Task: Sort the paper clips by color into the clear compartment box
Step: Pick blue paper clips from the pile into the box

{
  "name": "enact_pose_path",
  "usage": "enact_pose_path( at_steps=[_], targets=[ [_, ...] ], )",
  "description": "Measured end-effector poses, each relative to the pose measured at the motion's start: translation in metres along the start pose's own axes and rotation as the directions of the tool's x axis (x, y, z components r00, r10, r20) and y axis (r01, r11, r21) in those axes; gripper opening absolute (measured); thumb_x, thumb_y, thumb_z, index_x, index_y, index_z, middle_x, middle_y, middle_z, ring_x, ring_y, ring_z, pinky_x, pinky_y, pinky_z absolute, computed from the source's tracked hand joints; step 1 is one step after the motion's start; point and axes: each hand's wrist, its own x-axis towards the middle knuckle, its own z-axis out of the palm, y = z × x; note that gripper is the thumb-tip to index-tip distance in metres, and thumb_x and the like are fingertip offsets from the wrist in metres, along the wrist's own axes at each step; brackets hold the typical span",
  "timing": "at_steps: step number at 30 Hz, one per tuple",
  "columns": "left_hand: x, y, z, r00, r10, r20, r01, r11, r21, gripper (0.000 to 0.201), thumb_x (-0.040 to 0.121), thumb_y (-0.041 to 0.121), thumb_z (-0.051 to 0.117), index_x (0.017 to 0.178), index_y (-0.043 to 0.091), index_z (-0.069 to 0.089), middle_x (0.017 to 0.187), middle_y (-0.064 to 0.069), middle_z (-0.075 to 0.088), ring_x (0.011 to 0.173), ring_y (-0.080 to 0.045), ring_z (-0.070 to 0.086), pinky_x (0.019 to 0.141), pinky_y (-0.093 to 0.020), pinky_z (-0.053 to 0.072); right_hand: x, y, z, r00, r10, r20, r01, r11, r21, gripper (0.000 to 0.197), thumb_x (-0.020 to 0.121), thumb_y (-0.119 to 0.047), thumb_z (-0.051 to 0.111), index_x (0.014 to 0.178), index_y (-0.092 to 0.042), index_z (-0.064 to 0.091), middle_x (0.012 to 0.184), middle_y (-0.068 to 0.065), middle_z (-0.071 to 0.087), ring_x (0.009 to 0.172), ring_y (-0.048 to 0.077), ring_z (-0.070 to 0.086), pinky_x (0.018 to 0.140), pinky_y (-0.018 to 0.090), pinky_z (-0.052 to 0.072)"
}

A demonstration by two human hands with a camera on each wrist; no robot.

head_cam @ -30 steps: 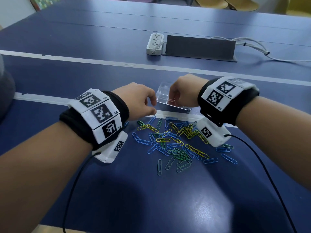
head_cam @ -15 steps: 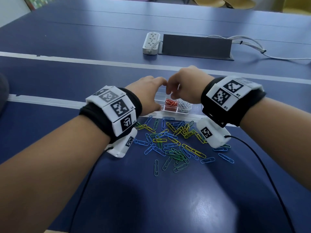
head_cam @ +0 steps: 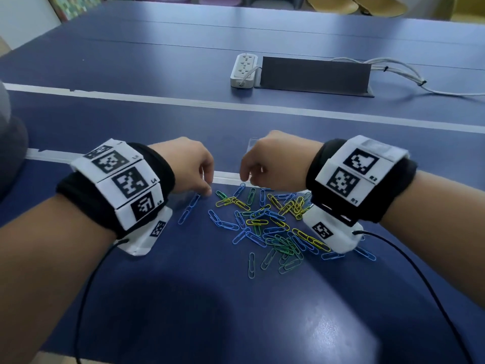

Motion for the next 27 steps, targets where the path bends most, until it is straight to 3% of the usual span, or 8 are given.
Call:
enact_pose_path(
  at_steps=[4,6,9,12,19,22,25,27],
  targets=[
    [-0.003,0.003,0.0,0.997,-0.082,0.01,0.082,0.996,0.046,0.019,0.071,0.039,0.075,0.076,0.023,0.067,0.08,0.005,0.068,0.074,-0.015,0.06,0.053,-0.022,0.04,0.013,-0.014,0.004,1.0,-0.021,0.02,0.022,1.0,-0.007,0.035,0.085,-0.011,0.051,0.112,-0.026,0.068,0.103,-0.003,0.071,0.099,0.019,0.058,0.089,0.027,0.048],
    [-0.004,0.004,0.002,0.994,-0.106,0.022,0.104,0.993,0.061,0.02,0.07,0.037,0.077,0.078,0.022,0.067,0.085,0.003,0.069,0.074,-0.016,0.06,0.049,-0.02,0.037,0.018,-0.018,0.009,0.998,-0.038,0.054,0.04,0.999,-0.034,0.035,0.084,-0.011,0.054,0.112,-0.026,0.067,0.108,-0.004,0.069,0.103,0.021,0.06,0.087,0.028,0.049],
    [-0.005,0.004,0.003,0.994,-0.111,0.02,0.11,0.993,0.042,0.024,0.07,0.033,0.078,0.087,0.021,0.067,0.092,0.002,0.069,0.081,-0.018,0.062,0.052,-0.021,0.04,0.025,-0.024,0.017,0.995,-0.036,0.092,0.042,0.997,-0.062,0.031,0.08,-0.012,0.059,0.104,-0.029,0.068,0.088,-0.001,0.064,0.092,0.026,0.062,0.079,0.031,0.052],
    [-0.007,0.003,0.005,0.995,-0.098,0.019,0.098,0.995,0.017,0.023,0.071,0.029,0.076,0.09,0.023,0.066,0.093,0.002,0.069,0.086,-0.02,0.065,0.067,-0.026,0.05,0.027,-0.025,0.019,0.994,-0.026,0.104,0.036,0.995,-0.094,0.029,0.079,-0.009,0.057,0.096,-0.029,0.069,0.061,-0.008,0.041,0.078,0.025,0.056,0.067,0.027,0.045],
    [-0.01,0.001,0.006,0.999,-0.035,0.01,0.035,0.999,-0.033,0.016,0.075,0.021,0.061,0.089,0.028,0.065,0.079,0.006,0.064,0.083,-0.019,0.065,0.076,-0.031,0.055,0.017,-0.024,0.013,0.997,0.028,0.068,-0.028,1.0,-0.012,0.024,0.081,-0.022,0.057,0.102,-0.027,0.068,0.071,-0.006,0.052,0.082,0.023,0.056,0.07,0.027,0.044],
    [-0.016,-0.002,0.003,0.999,-0.022,0.033,0.026,0.992,-0.123,0.015,0.079,0.018,0.052,0.08,0.023,0.066,0.062,0.003,0.066,0.074,-0.02,0.069,0.064,-0.025,0.05,0.013,-0.027,0.01,0.999,0.038,0.022,-0.039,0.998,0.051,0.025,0.081,-0.016,0.051,0.091,-0.019,0.074,0.064,-0.002,0.054,0.076,0.026,0.055,0.071,0.027,0.048],
    [-0.022,-0.004,0.001,0.999,-0.018,0.035,0.022,0.994,-0.108,0.014,0.082,0.021,0.05,0.073,0.021,0.061,0.068,0.005,0.062,0.073,-0.018,0.06,0.066,-0.024,0.044,0.008,-0.035,0.01,0.998,0.068,0.018,-0.069,0.995,0.071,0.021,0.081,-0.018,0.051,0.069,-0.015,0.067,0.056,0.001,0.048,0.068,0.029,0.047,0.067,0.024,0.042],
    [-0.027,-0.005,0.003,0.998,-0.019,0.062,0.023,0.997,-0.07,0.013,0.081,0.028,0.053,0.069,0.023,0.054,0.069,0.007,0.058,0.069,-0.014,0.053,0.064,-0.025,0.04,0.004,-0.042,0.011,0.995,0.078,0.063,-0.082,0.994,0.078,0.018,0.079,-0.024,0.055,0.064,-0.017,0.062,0.058,0.001,0.051,0.069,0.03,0.052,0.067,0.026,0.047]
  ],
)
